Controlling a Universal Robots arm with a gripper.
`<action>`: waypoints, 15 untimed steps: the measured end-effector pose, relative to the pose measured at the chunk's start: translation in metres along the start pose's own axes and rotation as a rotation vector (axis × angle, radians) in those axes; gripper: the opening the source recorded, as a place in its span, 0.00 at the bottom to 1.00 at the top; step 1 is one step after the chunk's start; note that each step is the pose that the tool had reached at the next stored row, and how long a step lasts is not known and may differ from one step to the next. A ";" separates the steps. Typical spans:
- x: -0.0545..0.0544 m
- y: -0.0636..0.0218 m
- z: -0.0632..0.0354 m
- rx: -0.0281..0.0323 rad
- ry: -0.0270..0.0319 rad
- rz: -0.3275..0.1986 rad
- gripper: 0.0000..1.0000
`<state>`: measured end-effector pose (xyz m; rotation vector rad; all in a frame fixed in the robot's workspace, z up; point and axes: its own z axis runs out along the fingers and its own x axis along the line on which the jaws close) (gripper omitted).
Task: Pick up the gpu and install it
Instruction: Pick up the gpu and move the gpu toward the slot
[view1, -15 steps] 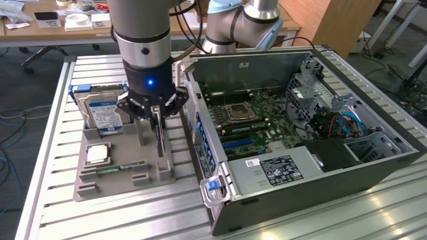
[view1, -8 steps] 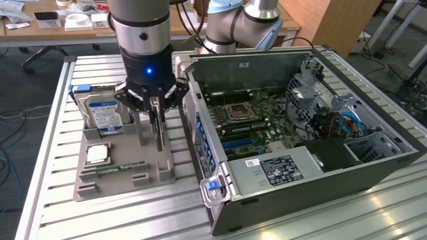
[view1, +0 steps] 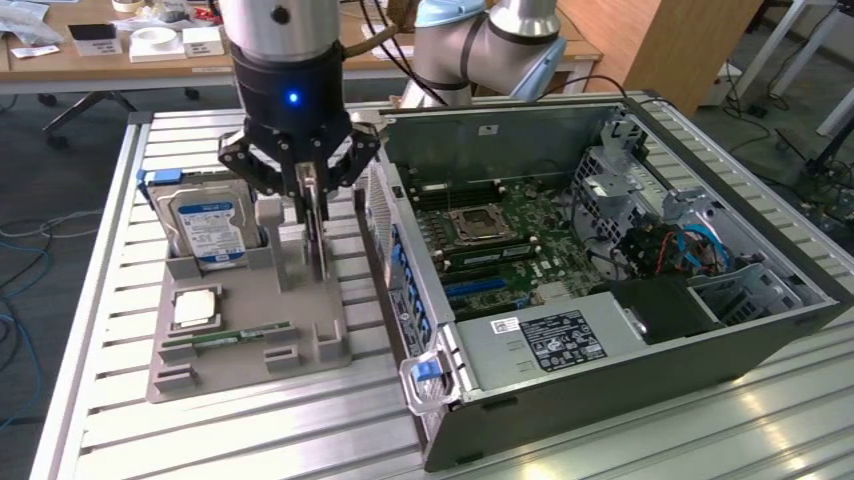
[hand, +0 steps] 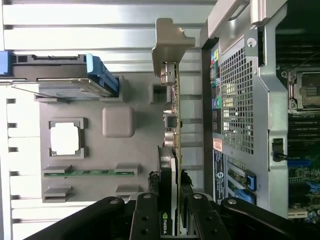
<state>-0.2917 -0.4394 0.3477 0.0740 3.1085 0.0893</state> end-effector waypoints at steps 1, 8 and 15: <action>0.000 0.0002 -0.0041 0.0000 0.0000 0.000 0.27; -0.001 0.0018 -0.0302 0.0000 0.0000 0.000 0.27; -0.002 0.0030 -0.0519 0.0000 0.0000 0.000 0.27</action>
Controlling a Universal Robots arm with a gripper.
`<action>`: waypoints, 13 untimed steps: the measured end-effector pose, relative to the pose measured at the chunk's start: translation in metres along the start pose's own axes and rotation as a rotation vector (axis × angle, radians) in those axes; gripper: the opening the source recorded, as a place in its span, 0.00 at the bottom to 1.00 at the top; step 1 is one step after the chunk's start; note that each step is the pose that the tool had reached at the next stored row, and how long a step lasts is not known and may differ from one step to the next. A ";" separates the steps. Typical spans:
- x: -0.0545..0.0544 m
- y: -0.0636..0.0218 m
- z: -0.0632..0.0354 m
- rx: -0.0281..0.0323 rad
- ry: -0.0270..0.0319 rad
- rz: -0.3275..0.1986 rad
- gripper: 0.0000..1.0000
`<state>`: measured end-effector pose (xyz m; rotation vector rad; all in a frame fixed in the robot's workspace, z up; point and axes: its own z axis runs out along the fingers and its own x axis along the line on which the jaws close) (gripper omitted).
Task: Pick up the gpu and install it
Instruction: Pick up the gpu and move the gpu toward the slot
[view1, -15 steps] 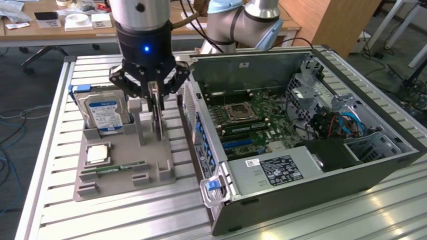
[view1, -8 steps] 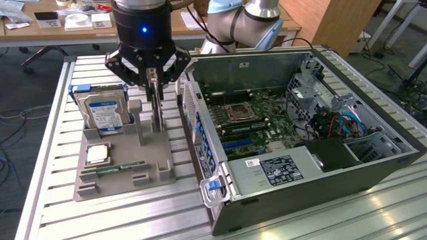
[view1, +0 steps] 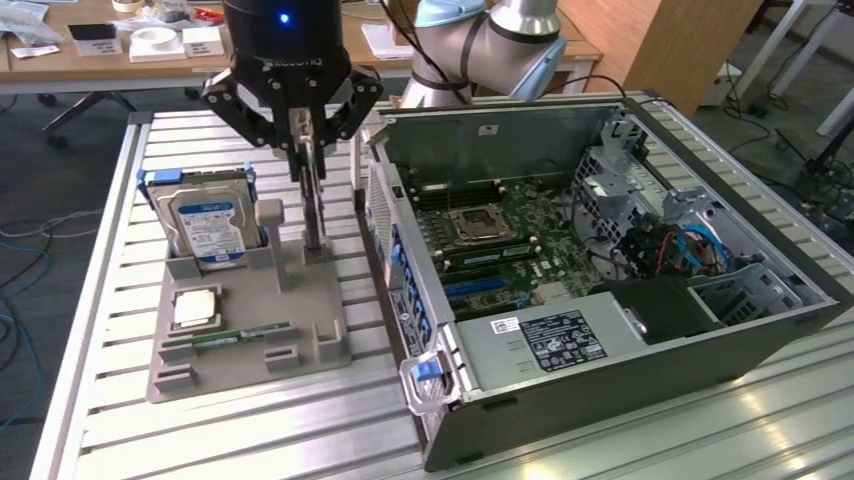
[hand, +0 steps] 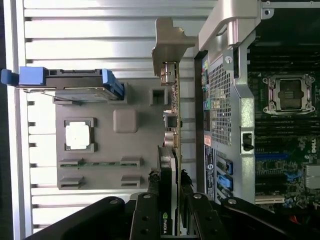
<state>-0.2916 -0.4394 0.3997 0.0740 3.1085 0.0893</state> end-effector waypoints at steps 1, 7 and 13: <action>0.000 0.0001 -0.0024 0.0000 0.0000 0.000 0.27; 0.000 0.0007 -0.0125 -0.0001 -0.0001 0.000 0.27; 0.000 0.0009 -0.0162 -0.0001 0.0000 0.000 0.27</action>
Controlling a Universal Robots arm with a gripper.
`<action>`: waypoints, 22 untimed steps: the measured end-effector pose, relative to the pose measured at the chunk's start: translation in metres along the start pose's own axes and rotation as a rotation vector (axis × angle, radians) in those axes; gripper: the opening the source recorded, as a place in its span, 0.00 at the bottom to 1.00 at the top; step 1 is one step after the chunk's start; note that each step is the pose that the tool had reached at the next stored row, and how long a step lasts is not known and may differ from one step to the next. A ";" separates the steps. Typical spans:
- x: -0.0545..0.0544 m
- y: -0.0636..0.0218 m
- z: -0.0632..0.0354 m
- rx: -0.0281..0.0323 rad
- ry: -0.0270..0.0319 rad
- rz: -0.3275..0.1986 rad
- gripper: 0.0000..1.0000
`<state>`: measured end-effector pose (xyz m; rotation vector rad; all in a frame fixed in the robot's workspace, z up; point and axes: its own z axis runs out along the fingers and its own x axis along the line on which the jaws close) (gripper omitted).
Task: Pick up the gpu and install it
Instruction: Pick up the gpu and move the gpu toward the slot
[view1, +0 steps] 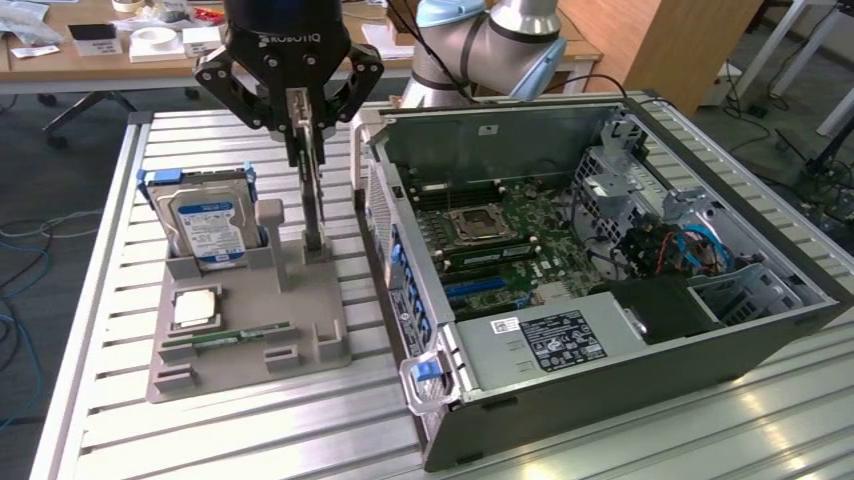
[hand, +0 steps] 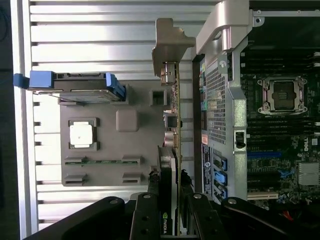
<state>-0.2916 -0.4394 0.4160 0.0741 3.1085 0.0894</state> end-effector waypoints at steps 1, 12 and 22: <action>0.000 0.0000 0.0000 0.0000 -0.0001 0.000 0.27; -0.002 0.0001 0.0000 0.0001 0.0001 0.000 0.27; -0.021 0.0010 0.0006 -0.0040 0.0002 0.000 0.27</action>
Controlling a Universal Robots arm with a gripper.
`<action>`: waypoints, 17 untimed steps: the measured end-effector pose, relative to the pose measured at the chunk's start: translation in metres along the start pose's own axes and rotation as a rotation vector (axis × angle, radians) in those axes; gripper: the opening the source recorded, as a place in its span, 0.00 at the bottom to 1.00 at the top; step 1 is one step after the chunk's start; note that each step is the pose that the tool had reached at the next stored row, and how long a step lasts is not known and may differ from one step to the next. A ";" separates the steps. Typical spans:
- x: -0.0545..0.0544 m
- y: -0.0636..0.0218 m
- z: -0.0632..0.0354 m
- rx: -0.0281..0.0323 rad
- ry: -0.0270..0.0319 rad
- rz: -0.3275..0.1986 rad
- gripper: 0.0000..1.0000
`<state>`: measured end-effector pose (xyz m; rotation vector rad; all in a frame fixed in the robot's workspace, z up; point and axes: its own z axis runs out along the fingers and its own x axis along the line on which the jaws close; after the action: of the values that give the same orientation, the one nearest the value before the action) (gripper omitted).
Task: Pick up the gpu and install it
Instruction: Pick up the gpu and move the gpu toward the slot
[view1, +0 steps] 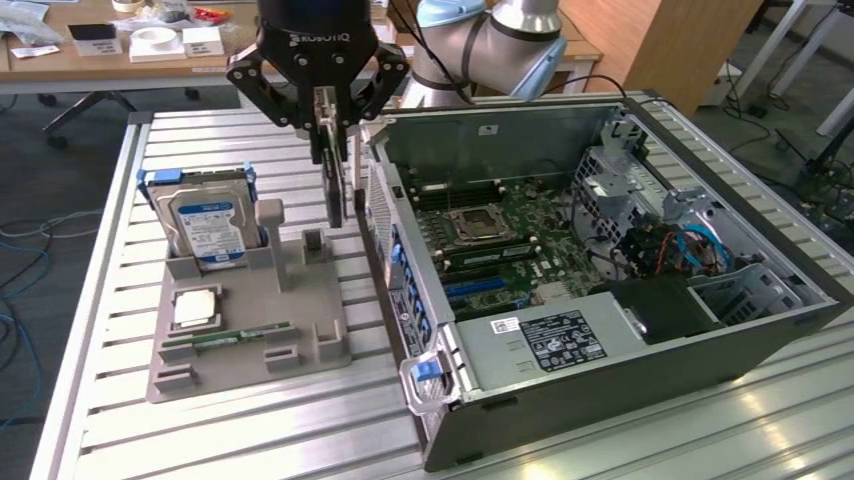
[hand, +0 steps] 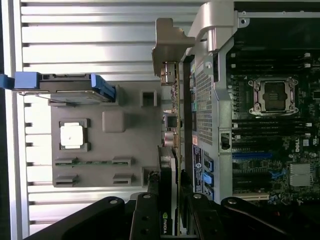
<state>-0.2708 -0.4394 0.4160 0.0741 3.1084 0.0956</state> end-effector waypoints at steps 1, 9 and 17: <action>-0.003 0.0001 0.0000 -0.0005 0.0001 0.000 0.27; -0.022 0.0010 0.0007 -0.0036 0.0002 0.000 0.27; -0.038 0.0018 0.0012 -0.0048 0.0003 0.000 0.27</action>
<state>-0.2322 -0.4394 0.4160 0.0743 3.1084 0.1031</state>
